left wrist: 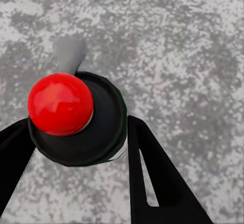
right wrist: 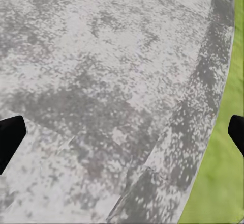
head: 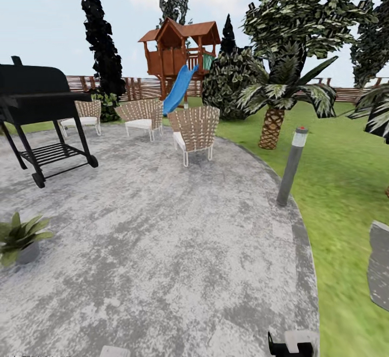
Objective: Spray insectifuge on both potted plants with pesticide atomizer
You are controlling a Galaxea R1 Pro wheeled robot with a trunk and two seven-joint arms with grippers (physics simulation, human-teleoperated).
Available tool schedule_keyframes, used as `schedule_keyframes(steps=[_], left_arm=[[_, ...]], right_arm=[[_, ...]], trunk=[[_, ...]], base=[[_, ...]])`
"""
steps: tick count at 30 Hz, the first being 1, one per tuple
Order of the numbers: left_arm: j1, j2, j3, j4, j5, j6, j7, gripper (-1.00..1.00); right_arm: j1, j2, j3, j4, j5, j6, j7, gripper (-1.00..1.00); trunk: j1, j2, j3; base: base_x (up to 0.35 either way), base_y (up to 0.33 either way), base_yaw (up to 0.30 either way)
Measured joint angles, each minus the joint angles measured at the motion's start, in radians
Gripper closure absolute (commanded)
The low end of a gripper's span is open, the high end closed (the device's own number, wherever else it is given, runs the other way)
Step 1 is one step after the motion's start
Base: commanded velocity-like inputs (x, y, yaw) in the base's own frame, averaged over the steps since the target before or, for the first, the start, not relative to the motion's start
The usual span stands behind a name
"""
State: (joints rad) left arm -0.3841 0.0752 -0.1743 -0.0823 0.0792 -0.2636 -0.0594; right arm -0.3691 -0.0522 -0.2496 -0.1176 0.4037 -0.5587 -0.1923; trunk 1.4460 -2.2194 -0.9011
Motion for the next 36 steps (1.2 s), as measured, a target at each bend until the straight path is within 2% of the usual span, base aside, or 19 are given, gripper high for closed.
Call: schedule_keyframes(steps=[20,36], left_arm=[[0.000,0.000,-0.001,0.000,0.000,0.000,0.000,1.00],[0.000,0.000,0.001,0.000,0.001,0.004,0.000,1.00]], right_arm=[[0.000,0.000,0.000,0.000,0.000,0.000,0.000,-1.00],[0.000,0.000,0.000,0.000,0.000,0.000,0.000,-1.00]], trunk=[[0.000,0.000,0.000],[0.001,0.000,0.000]], base=[[0.318,-0.096,0.277],[0.033,-0.006,0.277]])
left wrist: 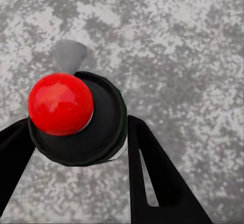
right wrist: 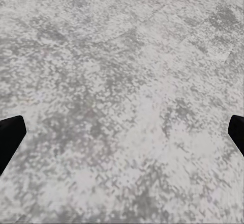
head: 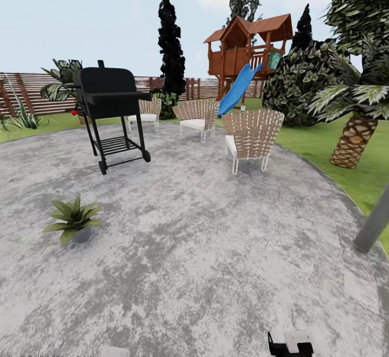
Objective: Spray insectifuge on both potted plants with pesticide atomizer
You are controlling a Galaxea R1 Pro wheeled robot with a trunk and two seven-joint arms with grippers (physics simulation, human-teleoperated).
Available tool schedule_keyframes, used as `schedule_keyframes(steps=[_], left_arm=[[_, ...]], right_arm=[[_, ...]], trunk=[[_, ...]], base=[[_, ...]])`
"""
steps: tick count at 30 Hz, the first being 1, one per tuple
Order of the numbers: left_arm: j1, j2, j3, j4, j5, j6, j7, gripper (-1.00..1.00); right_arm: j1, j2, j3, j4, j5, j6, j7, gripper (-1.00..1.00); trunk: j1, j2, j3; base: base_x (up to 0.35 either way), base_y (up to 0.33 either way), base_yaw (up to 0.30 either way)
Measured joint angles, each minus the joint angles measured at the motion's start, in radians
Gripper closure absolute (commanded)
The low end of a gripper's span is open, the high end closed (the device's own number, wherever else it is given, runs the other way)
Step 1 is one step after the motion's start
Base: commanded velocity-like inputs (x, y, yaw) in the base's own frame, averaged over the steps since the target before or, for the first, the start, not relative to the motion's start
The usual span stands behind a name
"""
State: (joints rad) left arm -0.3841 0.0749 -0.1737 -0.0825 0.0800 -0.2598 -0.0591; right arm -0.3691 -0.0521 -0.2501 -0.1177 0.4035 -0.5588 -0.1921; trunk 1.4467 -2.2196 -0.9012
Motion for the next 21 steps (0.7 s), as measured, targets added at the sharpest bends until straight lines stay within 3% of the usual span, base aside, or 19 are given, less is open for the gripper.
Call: schedule_keyframes(steps=[20,21], left_arm=[[0.000,0.000,0.000,0.000,0.000,-0.001,0.000,1.00],[0.000,0.001,-0.001,0.000,0.000,-0.001,0.000,1.00]], right_arm=[[0.000,0.000,0.000,0.000,0.000,0.000,0.000,-1.00],[0.000,0.001,-0.002,0.000,-0.001,0.000,0.000,-1.00]], trunk=[[0.000,0.000,-0.004],[-0.008,0.001,-0.005]], base=[[0.326,0.000,0.278],[0.339,0.000,0.278]])
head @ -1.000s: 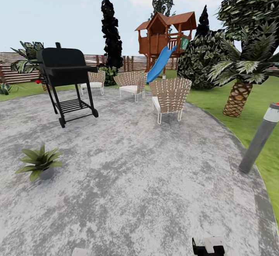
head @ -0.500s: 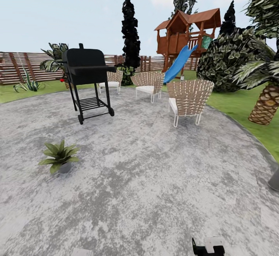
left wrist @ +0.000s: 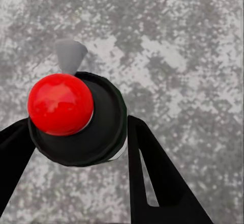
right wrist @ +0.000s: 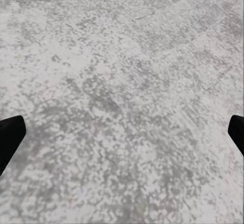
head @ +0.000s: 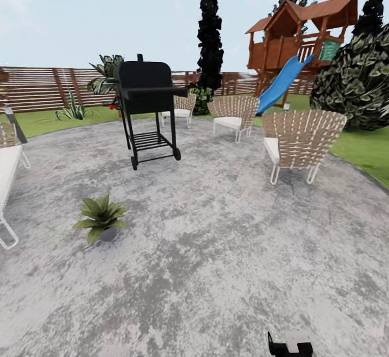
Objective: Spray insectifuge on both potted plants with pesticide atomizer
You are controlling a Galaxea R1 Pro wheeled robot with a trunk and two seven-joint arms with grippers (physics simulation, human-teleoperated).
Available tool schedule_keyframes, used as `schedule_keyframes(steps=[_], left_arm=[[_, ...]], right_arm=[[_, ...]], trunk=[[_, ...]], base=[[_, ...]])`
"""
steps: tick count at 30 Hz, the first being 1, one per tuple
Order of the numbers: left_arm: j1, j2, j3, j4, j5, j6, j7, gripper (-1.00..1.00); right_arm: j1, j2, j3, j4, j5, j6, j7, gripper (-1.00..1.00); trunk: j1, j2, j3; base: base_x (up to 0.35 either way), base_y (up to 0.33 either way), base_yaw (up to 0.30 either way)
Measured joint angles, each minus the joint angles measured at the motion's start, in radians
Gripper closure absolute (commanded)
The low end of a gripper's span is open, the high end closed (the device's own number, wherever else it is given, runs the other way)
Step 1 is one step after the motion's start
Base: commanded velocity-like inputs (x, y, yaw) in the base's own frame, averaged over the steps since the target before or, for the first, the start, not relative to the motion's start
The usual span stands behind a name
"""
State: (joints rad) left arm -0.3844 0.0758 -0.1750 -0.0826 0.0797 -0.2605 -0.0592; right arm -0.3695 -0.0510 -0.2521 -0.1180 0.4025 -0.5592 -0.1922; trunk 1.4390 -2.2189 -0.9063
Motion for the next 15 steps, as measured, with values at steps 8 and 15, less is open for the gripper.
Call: schedule_keyframes(steps=[8,15], left_arm=[[0.000,-0.001,0.002,0.000,0.000,0.000,0.000,1.00],[0.000,-0.001,0.002,0.000,0.001,0.000,0.000,1.00]], right_arm=[[0.000,-0.001,0.002,0.000,0.001,0.000,0.000,-1.00],[0.000,-0.001,0.002,0.000,0.001,0.000,0.000,-1.00]], trunk=[[0.007,-0.001,-0.002],[0.007,-0.001,-0.005]], base=[[0.339,0.000,0.278],[0.339,0.000,0.278]])
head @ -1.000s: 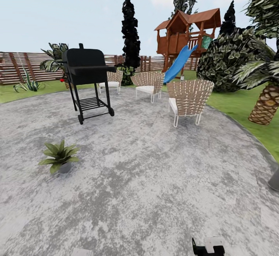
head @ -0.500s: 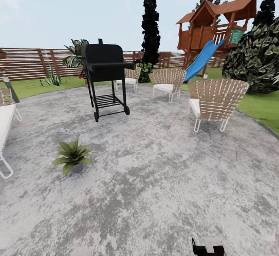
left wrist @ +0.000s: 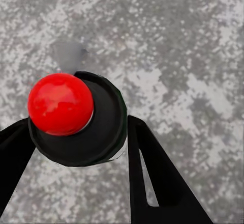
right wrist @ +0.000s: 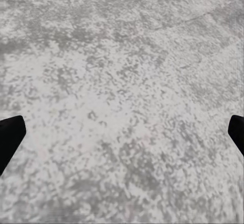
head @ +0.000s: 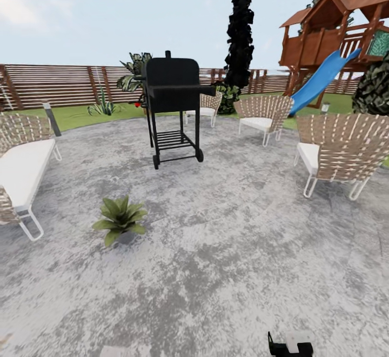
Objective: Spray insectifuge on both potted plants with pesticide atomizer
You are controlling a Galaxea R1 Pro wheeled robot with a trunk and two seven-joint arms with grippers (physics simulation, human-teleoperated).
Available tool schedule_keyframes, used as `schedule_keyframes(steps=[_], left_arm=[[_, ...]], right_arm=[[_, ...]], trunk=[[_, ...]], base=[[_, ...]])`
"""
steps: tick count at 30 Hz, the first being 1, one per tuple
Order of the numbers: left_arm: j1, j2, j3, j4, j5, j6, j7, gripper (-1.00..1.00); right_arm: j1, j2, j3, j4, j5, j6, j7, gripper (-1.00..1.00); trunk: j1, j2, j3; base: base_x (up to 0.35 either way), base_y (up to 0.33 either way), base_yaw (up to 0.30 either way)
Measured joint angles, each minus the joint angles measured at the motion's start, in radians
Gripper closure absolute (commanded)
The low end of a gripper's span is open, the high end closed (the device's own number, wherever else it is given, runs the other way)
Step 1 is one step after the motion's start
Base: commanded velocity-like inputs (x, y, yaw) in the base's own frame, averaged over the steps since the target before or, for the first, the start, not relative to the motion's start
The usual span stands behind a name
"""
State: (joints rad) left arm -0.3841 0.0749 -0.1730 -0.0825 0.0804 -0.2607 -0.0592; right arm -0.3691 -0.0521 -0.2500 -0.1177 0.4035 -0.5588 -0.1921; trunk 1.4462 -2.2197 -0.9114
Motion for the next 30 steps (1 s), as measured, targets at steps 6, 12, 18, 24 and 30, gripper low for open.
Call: schedule_keyframes(steps=[6,12,18,24,30], left_arm=[[0.000,0.000,0.000,0.000,0.000,0.000,0.000,1.00],[0.000,0.000,0.000,0.000,0.000,0.000,0.000,1.00],[0.000,0.000,0.000,0.000,0.000,0.000,0.000,1.00],[0.000,0.000,0.000,0.000,0.000,0.000,0.000,1.00],[0.000,0.000,0.000,0.000,0.000,0.000,0.000,1.00]], right_arm=[[0.000,0.000,0.000,0.000,0.000,0.000,0.000,-1.00],[0.000,0.000,0.000,0.000,0.000,0.000,0.000,-1.00],[0.000,0.001,0.000,0.000,0.000,0.000,0.000,-1.00],[0.000,0.001,0.000,0.000,0.000,0.000,0.000,-1.00],[0.000,0.001,0.000,0.000,0.000,0.000,0.000,-1.00]], trunk=[[0.000,0.000,-0.002],[0.000,0.000,-0.004],[0.000,0.000,-0.004],[0.000,0.000,-0.004],[0.000,0.000,-0.004]], base=[[0.339,0.000,0.278],[0.339,0.052,0.278],[0.339,0.099,0.278],[0.339,0.106,0.139],[0.339,0.108,0.003]])
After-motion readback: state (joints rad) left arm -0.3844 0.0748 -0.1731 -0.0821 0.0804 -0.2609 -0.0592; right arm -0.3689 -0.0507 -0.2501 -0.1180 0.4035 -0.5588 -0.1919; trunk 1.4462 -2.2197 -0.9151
